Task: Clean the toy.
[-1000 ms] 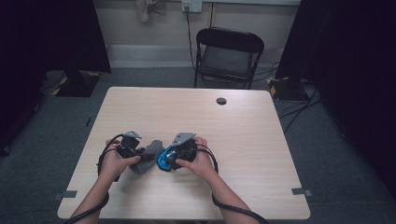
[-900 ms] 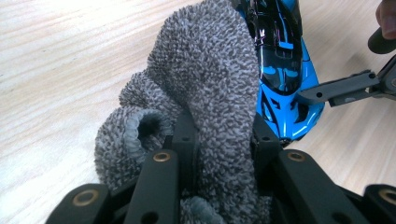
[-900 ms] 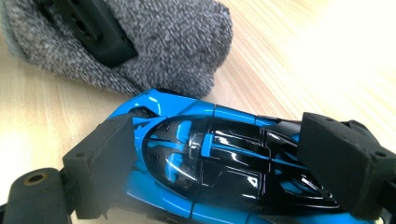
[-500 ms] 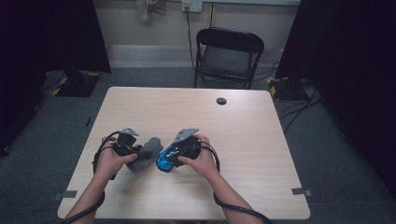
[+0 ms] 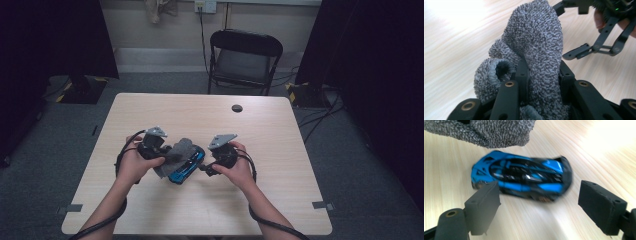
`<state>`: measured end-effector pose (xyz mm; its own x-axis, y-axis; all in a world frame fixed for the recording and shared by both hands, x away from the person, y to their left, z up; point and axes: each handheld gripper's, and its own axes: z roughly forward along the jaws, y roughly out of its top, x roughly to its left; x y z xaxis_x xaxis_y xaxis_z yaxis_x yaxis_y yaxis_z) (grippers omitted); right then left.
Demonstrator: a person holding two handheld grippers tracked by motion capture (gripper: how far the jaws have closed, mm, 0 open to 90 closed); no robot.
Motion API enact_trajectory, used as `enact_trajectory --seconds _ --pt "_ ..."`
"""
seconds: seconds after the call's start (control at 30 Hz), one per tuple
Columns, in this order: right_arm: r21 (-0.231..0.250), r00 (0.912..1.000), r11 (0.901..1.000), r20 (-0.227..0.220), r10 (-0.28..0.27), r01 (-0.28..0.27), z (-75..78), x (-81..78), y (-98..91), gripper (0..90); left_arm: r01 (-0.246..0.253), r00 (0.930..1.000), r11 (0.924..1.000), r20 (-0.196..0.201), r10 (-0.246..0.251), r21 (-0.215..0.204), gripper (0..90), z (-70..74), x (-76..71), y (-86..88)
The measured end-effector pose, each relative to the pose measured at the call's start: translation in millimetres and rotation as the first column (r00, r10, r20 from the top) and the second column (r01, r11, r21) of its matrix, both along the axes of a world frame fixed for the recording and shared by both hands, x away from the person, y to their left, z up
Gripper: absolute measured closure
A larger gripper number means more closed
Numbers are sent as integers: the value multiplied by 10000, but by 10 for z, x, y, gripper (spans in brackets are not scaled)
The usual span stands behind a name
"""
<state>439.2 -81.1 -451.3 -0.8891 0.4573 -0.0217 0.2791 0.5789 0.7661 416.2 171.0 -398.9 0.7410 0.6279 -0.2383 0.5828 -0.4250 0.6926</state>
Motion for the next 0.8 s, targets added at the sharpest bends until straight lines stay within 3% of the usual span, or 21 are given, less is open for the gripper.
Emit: enact_trajectory --seconds 0.03,0.23,0.27,0.43,0.8 --pt "-39 9999 9999 69 -97 97 11 -12 -104 169 194 9998 9997 21 -193 -130 691 1 0 -141" --pt "-93 9991 9990 62 -427 427 15 -57 -474 168 839 9964 9963 -107 -841 -160 692 -90 -17 -529" --pt "-93 9991 9990 62 -427 427 15 -57 -474 168 839 9964 9963 -107 -841 -160 692 -90 -17 -529" --pt "30 9960 9960 -82 -889 889 -20 -101 -829 171 1146 9929 9934 -307 -1147 -69 692 -194 6 -772" --pt "-237 9878 9876 -122 -1555 1552 -65 -127 -1215 168 1856 9818 9826 -422 -1852 59 692 -322 52 -1244"
